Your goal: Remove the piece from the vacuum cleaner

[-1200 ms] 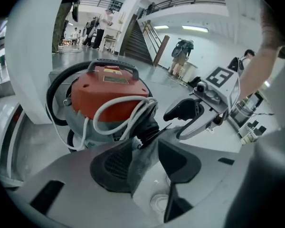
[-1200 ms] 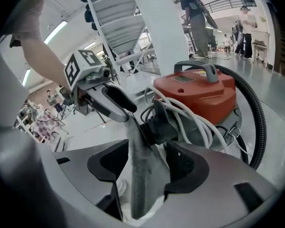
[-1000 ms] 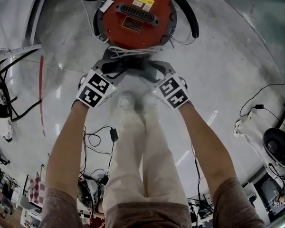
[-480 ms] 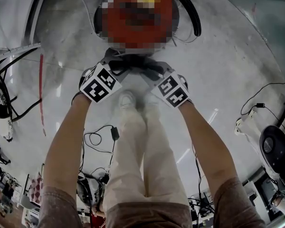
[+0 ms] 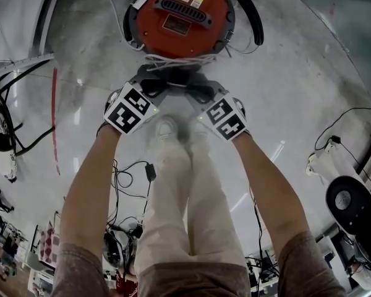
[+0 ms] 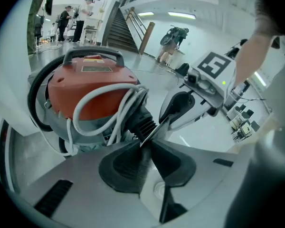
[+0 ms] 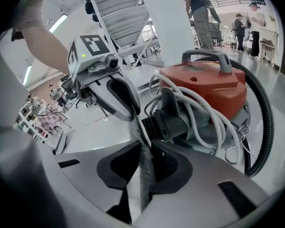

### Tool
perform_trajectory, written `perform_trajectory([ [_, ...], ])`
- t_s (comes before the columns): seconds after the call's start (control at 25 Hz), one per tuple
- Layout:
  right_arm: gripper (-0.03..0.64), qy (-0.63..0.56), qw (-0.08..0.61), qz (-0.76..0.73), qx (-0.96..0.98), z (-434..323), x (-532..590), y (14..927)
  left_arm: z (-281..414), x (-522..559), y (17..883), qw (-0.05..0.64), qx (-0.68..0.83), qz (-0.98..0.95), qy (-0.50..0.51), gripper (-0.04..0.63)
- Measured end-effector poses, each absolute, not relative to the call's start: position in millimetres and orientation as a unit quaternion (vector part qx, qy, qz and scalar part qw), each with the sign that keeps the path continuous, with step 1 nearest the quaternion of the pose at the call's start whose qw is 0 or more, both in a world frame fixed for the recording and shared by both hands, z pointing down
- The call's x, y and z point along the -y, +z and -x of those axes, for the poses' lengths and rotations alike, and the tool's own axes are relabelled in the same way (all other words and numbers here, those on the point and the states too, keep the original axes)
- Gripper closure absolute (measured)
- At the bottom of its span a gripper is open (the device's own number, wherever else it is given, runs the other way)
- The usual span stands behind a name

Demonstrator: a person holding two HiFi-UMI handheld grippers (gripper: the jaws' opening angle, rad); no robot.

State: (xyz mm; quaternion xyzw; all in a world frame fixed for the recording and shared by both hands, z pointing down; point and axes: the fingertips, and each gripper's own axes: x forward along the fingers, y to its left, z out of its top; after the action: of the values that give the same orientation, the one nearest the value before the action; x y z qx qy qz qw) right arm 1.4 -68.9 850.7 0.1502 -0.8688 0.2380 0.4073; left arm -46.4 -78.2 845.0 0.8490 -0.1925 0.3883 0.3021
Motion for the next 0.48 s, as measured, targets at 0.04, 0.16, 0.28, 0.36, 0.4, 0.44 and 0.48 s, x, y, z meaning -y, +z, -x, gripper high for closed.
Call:
perform_trajectory([
  [0.04,0.564,0.238,0.407,-0.151,0.869,0.0,65.5,850.9,48.0,74.4,845.0,0.305,0.192,-0.849,0.386,0.523],
  [0.16,0.565,0.239,0.408,-0.153,0.868,3.5,58.1,851.1,52.3,65.9,845.2,0.314,0.199,-0.848,0.377,0.526],
  [0.28,0.565,0.238,0.408,-0.154,0.868,4.5,54.4,850.2,55.3,60.1,845.5,0.319,0.205,-0.844,0.38,0.528],
  [0.36,0.565,0.235,0.407,-0.158,0.869,4.1,52.6,849.1,55.7,57.1,845.5,0.32,0.209,-0.843,0.378,0.528],
  [0.4,0.565,0.235,0.406,-0.162,0.869,3.8,52.2,848.9,55.8,56.2,845.5,0.322,0.212,-0.843,0.375,0.529],
  [0.44,0.565,0.237,0.403,-0.166,0.868,3.6,52.3,849.2,55.7,56.3,845.2,0.325,0.216,-0.842,0.372,0.529],
  [0.48,0.565,0.239,0.4,-0.171,0.868,3.6,52.5,849.7,55.8,56.8,845.3,0.328,0.22,-0.842,0.368,0.529],
])
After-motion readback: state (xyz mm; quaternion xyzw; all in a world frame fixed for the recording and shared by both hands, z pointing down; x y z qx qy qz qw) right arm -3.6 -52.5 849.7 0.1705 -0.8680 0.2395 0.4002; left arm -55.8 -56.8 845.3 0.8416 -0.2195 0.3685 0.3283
